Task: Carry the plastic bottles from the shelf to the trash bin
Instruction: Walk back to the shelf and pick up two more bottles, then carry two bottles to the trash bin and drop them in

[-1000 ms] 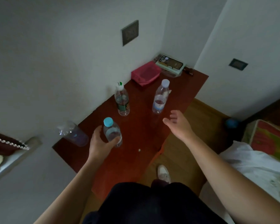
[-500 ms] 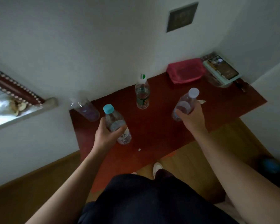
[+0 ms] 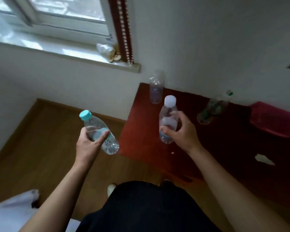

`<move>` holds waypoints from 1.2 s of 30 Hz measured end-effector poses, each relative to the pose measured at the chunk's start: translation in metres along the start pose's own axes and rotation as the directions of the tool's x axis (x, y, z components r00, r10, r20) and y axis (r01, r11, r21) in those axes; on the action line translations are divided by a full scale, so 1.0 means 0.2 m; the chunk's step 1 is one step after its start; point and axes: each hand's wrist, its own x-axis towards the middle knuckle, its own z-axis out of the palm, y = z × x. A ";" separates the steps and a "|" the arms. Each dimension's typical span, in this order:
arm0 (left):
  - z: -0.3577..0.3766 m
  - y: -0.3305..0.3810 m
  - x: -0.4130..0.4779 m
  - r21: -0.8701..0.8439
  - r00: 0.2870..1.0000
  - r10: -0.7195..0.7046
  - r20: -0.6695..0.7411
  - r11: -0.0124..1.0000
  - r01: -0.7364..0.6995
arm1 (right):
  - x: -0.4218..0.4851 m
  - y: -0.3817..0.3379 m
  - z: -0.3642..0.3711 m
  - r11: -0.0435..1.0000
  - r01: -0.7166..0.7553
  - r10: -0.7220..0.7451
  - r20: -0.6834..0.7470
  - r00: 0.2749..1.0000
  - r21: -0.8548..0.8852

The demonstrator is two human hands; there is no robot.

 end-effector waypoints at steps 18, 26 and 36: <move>-1.23 -1.14 -0.66 -0.323 0.682 -0.568 -0.461 0.823 0.467 | -0.25 -0.57 1.59 0.970 0.176 -0.039 0.609 0.792 -0.167; -1.50 -1.31 -0.53 -0.353 0.632 -0.606 -0.483 0.795 0.492 | -0.08 -0.60 1.91 0.926 0.156 0.112 0.647 0.754 -0.343; -1.87 -1.52 -0.26 -0.536 0.367 -0.769 -0.523 0.632 0.560 | 0.35 -0.95 2.66 0.904 0.260 0.115 0.779 0.616 -0.339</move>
